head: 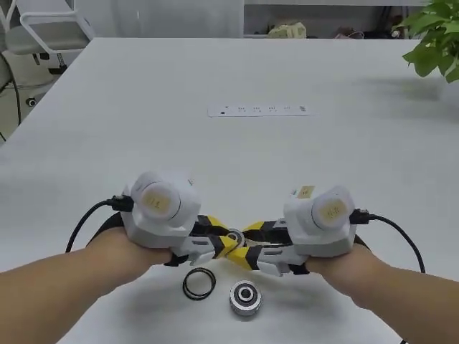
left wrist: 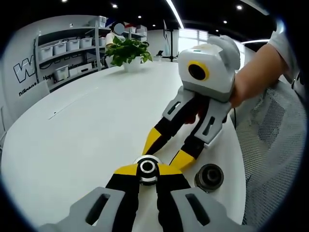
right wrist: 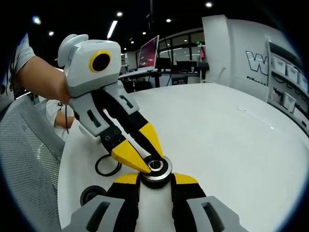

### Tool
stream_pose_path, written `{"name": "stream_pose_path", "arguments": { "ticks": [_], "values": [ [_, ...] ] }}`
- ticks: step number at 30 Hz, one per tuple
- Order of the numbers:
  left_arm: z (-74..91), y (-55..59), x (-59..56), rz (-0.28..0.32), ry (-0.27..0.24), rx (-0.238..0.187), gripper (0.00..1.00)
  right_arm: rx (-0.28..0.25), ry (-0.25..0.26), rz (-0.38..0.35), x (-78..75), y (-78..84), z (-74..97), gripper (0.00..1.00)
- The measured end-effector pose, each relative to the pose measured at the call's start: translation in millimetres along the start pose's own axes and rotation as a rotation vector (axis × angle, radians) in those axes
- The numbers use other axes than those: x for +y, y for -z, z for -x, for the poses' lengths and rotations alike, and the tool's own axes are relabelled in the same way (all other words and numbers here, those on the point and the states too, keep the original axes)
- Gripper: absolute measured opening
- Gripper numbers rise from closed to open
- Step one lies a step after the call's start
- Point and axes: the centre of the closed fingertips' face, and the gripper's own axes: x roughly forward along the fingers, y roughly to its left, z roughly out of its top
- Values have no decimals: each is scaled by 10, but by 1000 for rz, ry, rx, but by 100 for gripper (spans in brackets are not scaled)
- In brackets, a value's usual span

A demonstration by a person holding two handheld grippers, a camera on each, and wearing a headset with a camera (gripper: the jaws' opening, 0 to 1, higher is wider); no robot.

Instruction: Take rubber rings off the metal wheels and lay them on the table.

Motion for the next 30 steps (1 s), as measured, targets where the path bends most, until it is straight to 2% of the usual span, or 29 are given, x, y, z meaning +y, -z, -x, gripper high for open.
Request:
{"name": "stream_pose_path", "arguments": {
  "ticks": [5,10,16,18,20,23,30],
  "values": [
    [1,1,-4,1,0,-1,8,9,-8,3,-2,13,33,21],
    [3,1,-9,2,0,-2,8,8,-26,-30,-16,38,65,18],
    [3,2,-3,3,-2,-3,8,12,-33,-45,-21,64,92,8],
    [5,3,-2,4,-1,-4,8,15,-29,-52,-47,74,95,3],
    [6,1,-4,4,-2,-4,8,7,-32,-87,-59,76,102,1],
    [6,-1,-2,5,-2,-6,8,10,-31,-99,-57,74,100,0],
    [4,-3,-4,3,-5,-5,8,14,-24,-201,-110,73,132,0]
  ]
}}
